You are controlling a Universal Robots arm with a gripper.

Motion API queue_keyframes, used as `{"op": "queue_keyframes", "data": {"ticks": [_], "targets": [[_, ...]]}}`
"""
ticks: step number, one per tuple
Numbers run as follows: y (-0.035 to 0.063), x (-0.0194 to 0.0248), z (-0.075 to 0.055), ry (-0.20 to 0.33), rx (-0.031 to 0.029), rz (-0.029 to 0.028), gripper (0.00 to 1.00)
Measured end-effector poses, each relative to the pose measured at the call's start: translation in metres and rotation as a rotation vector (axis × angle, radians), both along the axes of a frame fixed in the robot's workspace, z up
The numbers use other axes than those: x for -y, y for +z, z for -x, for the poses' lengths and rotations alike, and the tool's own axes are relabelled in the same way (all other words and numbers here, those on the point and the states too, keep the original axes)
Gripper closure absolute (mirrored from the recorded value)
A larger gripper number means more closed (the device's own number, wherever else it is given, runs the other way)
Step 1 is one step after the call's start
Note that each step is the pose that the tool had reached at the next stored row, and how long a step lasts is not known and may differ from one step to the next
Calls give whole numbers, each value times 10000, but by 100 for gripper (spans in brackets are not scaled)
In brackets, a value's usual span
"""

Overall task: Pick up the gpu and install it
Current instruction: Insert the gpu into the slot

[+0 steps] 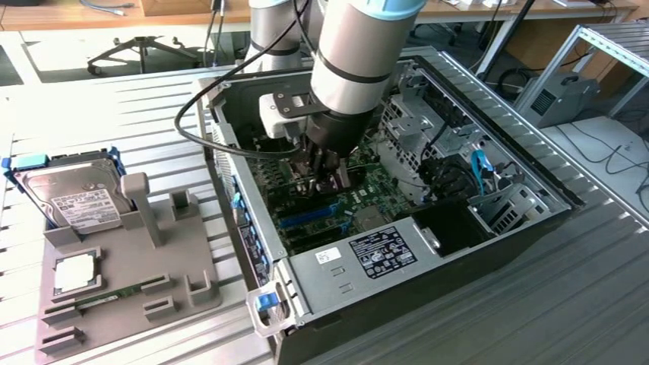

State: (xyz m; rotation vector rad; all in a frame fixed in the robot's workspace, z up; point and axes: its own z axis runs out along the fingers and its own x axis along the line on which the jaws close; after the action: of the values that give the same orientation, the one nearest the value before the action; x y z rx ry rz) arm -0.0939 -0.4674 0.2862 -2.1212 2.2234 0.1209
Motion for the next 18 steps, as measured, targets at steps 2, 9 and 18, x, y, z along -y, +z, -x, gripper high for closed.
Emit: {"op": "queue_keyframes", "data": {"ticks": [2,9,18], "targets": [[0,0,-69,1,-42,-1,73],[0,1,-272,3,-183,0,73],[-17,0,-272,1,-1028,45,73]]}}
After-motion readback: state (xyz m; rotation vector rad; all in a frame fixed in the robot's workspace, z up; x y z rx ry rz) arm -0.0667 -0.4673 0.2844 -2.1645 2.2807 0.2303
